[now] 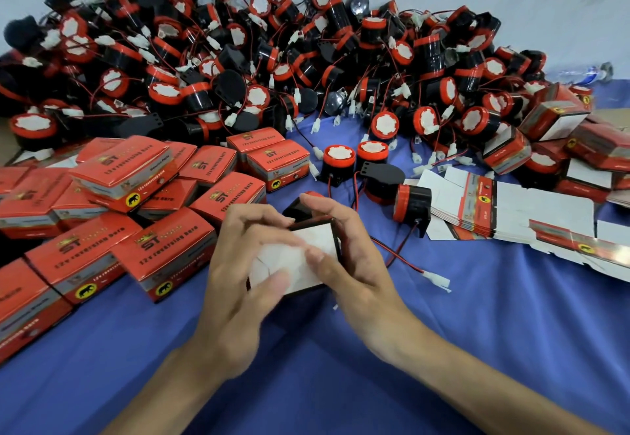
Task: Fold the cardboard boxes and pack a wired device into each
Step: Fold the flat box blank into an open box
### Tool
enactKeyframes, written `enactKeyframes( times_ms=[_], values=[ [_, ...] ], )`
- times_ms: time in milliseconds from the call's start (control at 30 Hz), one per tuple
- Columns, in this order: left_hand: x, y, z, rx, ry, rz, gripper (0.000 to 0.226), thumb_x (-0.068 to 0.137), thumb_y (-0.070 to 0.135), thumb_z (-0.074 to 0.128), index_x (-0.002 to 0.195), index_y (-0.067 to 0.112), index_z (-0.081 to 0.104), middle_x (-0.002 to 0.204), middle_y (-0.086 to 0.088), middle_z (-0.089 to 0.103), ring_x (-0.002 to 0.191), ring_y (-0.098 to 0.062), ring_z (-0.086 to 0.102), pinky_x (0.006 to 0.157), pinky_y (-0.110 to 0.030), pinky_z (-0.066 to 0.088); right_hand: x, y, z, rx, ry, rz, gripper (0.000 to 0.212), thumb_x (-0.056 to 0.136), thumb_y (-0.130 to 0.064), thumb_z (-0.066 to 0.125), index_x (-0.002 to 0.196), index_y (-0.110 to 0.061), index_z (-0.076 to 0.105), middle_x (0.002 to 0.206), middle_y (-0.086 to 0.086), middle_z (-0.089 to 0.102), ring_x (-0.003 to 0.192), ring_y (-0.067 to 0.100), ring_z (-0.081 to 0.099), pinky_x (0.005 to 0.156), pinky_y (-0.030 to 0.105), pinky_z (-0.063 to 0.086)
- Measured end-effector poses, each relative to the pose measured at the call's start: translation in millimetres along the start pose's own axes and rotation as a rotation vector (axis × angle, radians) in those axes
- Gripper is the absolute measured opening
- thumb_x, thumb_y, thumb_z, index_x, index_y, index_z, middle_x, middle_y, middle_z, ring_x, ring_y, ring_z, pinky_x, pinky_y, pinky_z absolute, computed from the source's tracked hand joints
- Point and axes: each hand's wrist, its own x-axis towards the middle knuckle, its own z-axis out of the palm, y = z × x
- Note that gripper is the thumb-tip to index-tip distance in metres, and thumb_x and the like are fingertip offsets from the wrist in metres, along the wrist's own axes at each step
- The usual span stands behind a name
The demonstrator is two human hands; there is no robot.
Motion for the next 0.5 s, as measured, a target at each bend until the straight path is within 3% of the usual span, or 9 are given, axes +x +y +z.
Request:
enactKeyframes(
  times_ms=[100,233,400,500],
  values=[
    [-1,3,2,-0.039,0.080,-0.128,0.036,0.082,0.030,0.059,0.115,0.034,0.048,0.118,0.004,0.052,0.116,-0.021,0.053,0.097,-0.028,0.044,2,-1,1,-0.087,0.016,-0.036,0.037,0.091,-0.012,0.049,0.122,-0.032,0.047,0.126,0.000,0.052,0.115,0.008,0.051,0.097,0.022,0.041],
    [0,5,-1,-0.204,0.047,-0.385,0.051,0.073,0.046,0.065,0.119,0.029,0.052,0.120,0.012,0.060,0.114,-0.010,0.058,0.087,-0.023,0.050,4,-4,0,-0.086,0.041,-0.096,0.035,0.090,-0.008,0.052,0.118,-0.029,0.049,0.132,0.005,0.048,0.115,0.004,0.052,0.092,0.019,0.044],
    [0,10,5,-0.192,0.036,-0.360,0.035,0.080,0.029,0.070,0.111,0.026,0.055,0.107,0.019,0.065,0.099,-0.003,0.064,0.074,-0.012,0.051,1,0,-1,-0.192,0.057,-0.092,0.045,0.083,-0.002,0.052,0.115,-0.033,0.049,0.143,-0.002,0.040,0.137,0.020,0.035,0.107,0.052,0.035],
    [0,12,10,-0.124,0.113,-0.311,0.030,0.079,0.019,0.064,0.106,0.027,0.055,0.104,0.027,0.064,0.099,0.004,0.062,0.076,-0.007,0.047,1,1,3,-0.233,0.100,-0.097,0.047,0.081,0.002,0.051,0.112,-0.034,0.049,0.141,-0.008,0.042,0.138,0.020,0.034,0.107,0.056,0.033]
  ],
)
